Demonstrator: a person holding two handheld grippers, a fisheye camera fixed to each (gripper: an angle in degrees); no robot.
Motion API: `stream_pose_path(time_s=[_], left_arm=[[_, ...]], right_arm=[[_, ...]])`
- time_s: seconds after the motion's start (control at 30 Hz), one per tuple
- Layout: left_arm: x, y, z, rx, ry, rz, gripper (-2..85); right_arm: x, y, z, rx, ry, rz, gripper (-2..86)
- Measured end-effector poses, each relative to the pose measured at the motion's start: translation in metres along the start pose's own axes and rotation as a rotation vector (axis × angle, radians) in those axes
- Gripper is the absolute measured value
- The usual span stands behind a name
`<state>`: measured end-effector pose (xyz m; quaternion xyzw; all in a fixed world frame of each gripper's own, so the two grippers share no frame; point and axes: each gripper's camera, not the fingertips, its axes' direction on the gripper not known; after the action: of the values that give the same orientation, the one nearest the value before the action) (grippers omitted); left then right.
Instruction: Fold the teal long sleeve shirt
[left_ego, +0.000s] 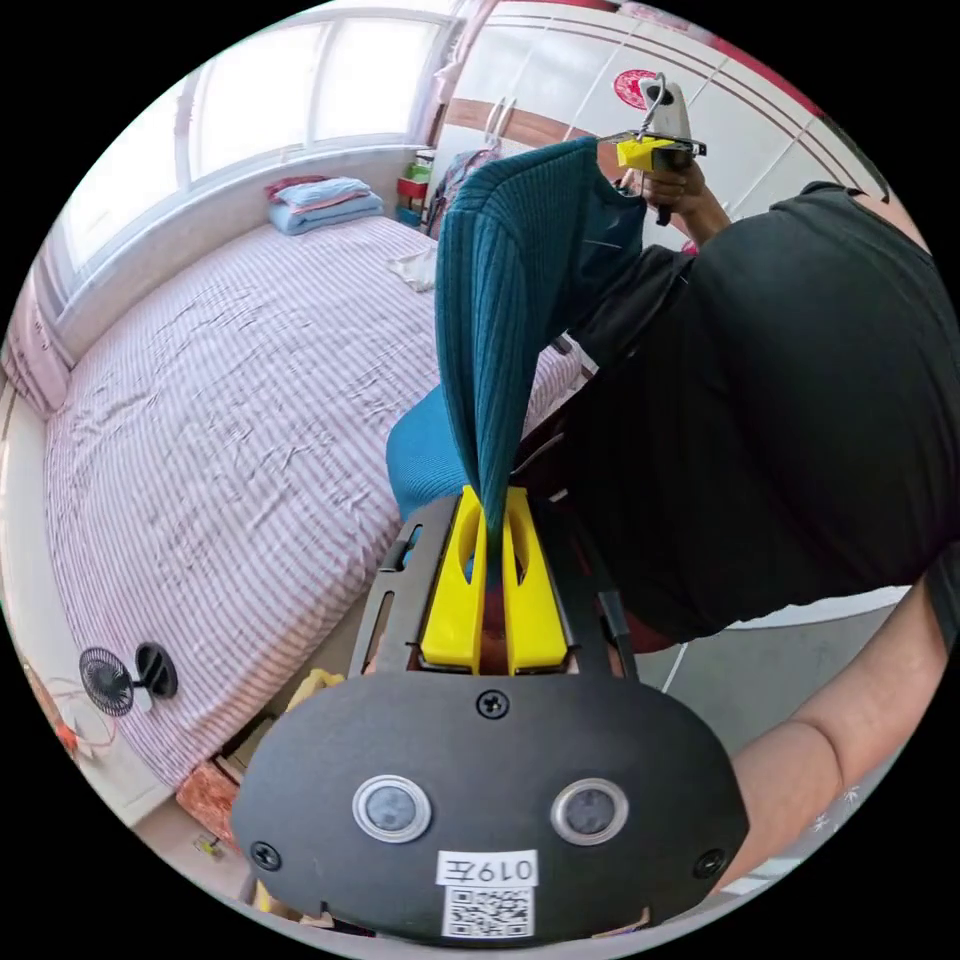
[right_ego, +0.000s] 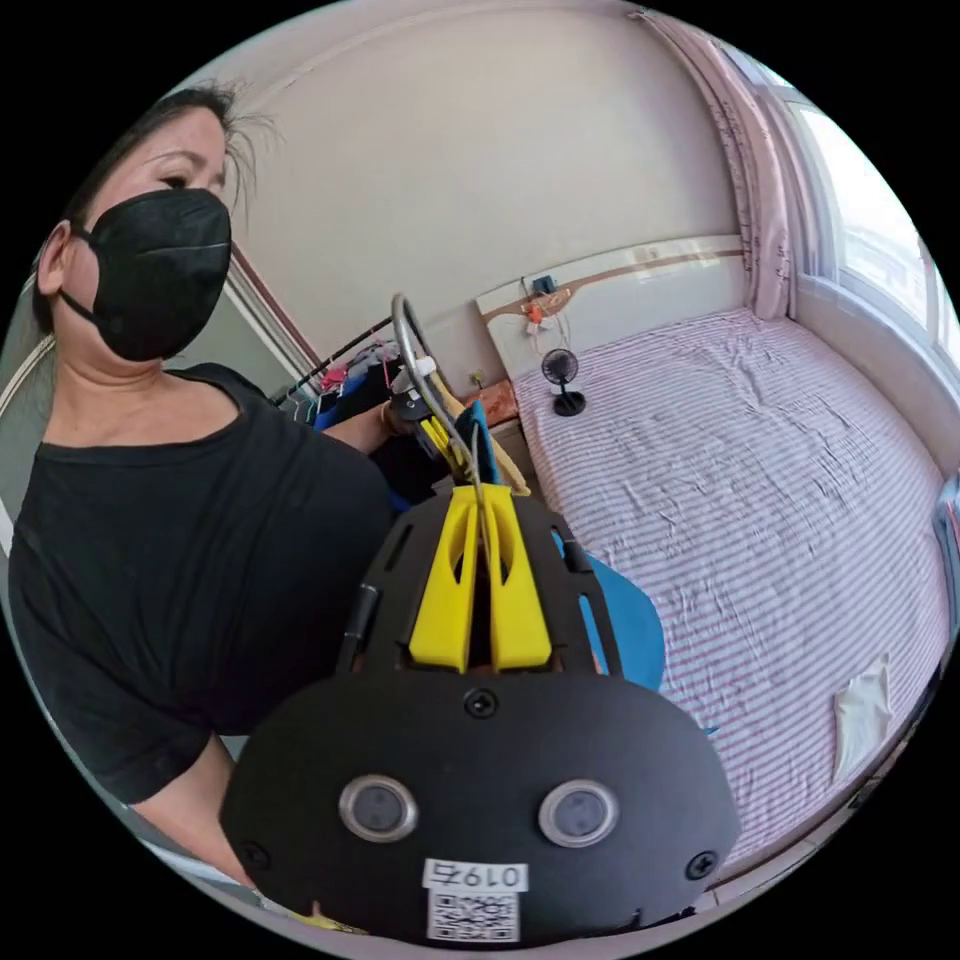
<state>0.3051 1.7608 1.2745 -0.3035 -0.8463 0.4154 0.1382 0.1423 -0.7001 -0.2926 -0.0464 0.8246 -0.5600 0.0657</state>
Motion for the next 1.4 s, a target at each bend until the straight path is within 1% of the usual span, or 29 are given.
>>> stream_pose_path(time_s=[0.13, 0.2, 0.3, 0.4, 0.43, 0.53, 0.57, 0.6, 0.67, 0.7, 0.73, 0.77, 0.8, 0.83, 0.87, 0.9, 0.97, 1.03, 1.1, 1.17, 1.27, 1.4], left_arm=[[-0.019, -0.061, 0.028, -0.076, 0.105, 0.154, 3.3], [-0.027, -0.092, 0.044, -0.119, 0.195, 0.265, 3.5], [-0.046, -0.124, 0.056, -0.117, 0.271, 0.368, 3.9], [-0.094, -0.154, 0.076, -0.071, 0.266, 0.367, 4.2], [-0.106, -0.161, 0.082, -0.058, 0.267, 0.361, 4.3], [-0.173, -0.196, 0.124, -0.011, 0.235, 0.286, 4.4], [-0.206, -0.213, 0.150, -0.009, 0.180, 0.224, 4.4], [-0.242, -0.230, 0.179, -0.027, 0.138, 0.147, 4.3], [-0.294, -0.258, 0.226, -0.061, 0.113, 0.055, 4.1], [-0.327, -0.276, 0.259, -0.081, 0.089, 0.013, 4.0], [-0.344, -0.285, 0.277, -0.096, 0.076, -0.009, 4.0], [-0.377, -0.302, 0.315, -0.132, 0.056, -0.049, 3.9], [-0.409, -0.316, 0.352, -0.160, 0.052, -0.095, 3.8], [-0.425, -0.322, 0.370, -0.171, 0.048, -0.119, 3.8], [-0.453, -0.332, 0.407, -0.194, 0.016, -0.154, 3.8], [-0.479, -0.340, 0.443, -0.216, -0.005, -0.200, 3.7], [-0.512, -0.346, 0.489, -0.228, -0.015, -0.280, 3.5], [-0.533, -0.349, 0.525, -0.226, -0.012, -0.340, 3.3], [-0.547, -0.350, 0.554, -0.202, -0.065, -0.380, 3.0], [-0.556, -0.351, 0.566, -0.175, -0.098, -0.413, 2.7], [-0.567, -0.360, 0.572, -0.098, -0.088, -0.465, 2.4], [-0.576, -0.387, 0.583, -0.083, -0.131, -0.447, 2.4]], right_arm=[[0.014, 0.014, -0.034, 0.023, 0.051, 0.113, -1.0], [0.017, 0.013, -0.044, 0.015, 0.047, 0.171, -1.0], [0.028, -0.001, -0.054, -0.013, 0.045, 0.270, -1.0], [0.061, -0.027, -0.052, -0.088, 0.130, 0.320, -1.0], [0.086, -0.035, -0.046, -0.117, 0.173, 0.338, -0.9], [0.169, -0.045, -0.025, -0.152, 0.235, 0.394, -0.9], [0.204, -0.048, -0.012, -0.178, 0.295, 0.390, -0.9], [0.224, -0.049, -0.005, -0.192, 0.334, 0.396, -0.8], [0.303, -0.055, 0.025, -0.230, 0.444, 0.377, -0.7], [0.323, -0.055, 0.034, -0.229, 0.470, 0.365, -0.7], [0.365, -0.055, 0.054, -0.225, 0.497, 0.341, -0.7], [0.407, -0.053, 0.076, -0.231, 0.544, 0.321, -0.7], [0.430, -0.051, 0.087, -0.230, 0.552, 0.339, -0.6], [0.475, -0.047, 0.108, -0.218, 0.529, 0.376, -0.6], [0.514, -0.041, 0.131, -0.210, 0.538, 0.395, -0.6], [0.531, -0.037, 0.143, -0.211, 0.547, 0.401, -0.6], [0.591, -0.021, 0.195, -0.284, 0.595, 0.440, -0.5], [0.620, -0.012, 0.229, -0.348, 0.650, 0.451, -0.5], [0.638, -0.009, 0.246, -0.319, 0.683, 0.468, -0.4], [0.656, -0.018, 0.252, -0.260, 0.744, 0.489, -0.2], [0.676, -0.043, 0.254, -0.229, 0.804, 0.477, -0.1], [0.695, -0.082, 0.252, -0.186, 0.839, 0.437, 0.0]])
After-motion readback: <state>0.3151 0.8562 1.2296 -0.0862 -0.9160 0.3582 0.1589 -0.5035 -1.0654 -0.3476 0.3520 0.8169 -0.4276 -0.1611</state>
